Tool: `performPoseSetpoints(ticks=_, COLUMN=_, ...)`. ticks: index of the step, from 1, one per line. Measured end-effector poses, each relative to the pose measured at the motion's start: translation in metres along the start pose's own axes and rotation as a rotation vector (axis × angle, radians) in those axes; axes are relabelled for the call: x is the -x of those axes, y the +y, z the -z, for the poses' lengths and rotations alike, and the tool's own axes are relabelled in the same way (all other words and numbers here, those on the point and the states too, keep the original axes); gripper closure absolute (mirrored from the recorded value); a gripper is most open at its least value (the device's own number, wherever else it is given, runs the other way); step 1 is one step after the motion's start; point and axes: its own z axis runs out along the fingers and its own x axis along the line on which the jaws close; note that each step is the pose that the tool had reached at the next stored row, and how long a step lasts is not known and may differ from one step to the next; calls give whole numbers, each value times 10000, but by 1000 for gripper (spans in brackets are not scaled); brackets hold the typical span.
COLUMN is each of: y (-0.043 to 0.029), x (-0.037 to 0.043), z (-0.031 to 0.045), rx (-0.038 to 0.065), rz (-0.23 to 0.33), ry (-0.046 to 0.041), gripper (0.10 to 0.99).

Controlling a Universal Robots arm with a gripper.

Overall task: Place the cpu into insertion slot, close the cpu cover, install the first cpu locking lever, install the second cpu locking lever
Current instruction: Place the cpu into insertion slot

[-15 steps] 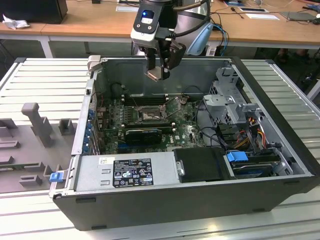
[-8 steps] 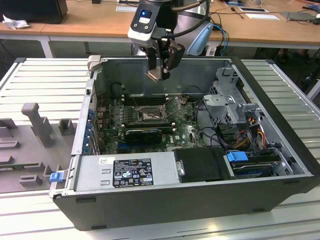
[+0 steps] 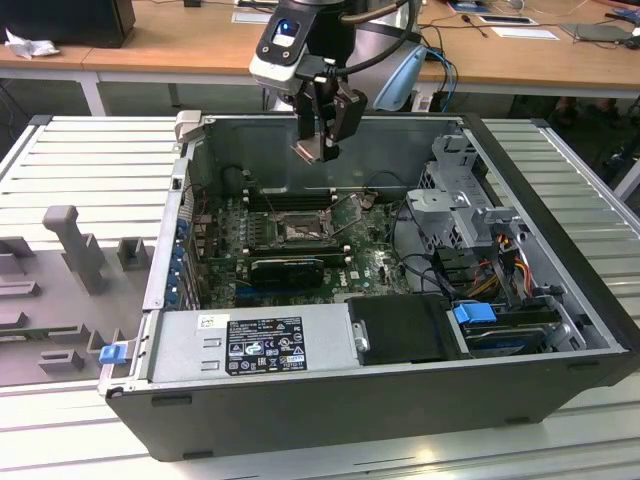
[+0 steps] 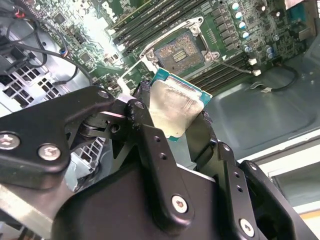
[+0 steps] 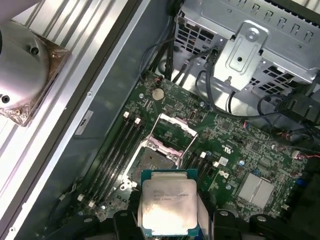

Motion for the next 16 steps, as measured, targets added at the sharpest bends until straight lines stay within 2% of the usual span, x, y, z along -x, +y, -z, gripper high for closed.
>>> performPoseSetpoints(ticks=13, y=-4, x=1, z=-44, rx=42, rz=-2376, ry=-214, gripper=561)
performPoseSetpoints(ticks=16, y=-8, x=2, z=-96, rx=47, rz=-2700, ry=-244, gripper=561)
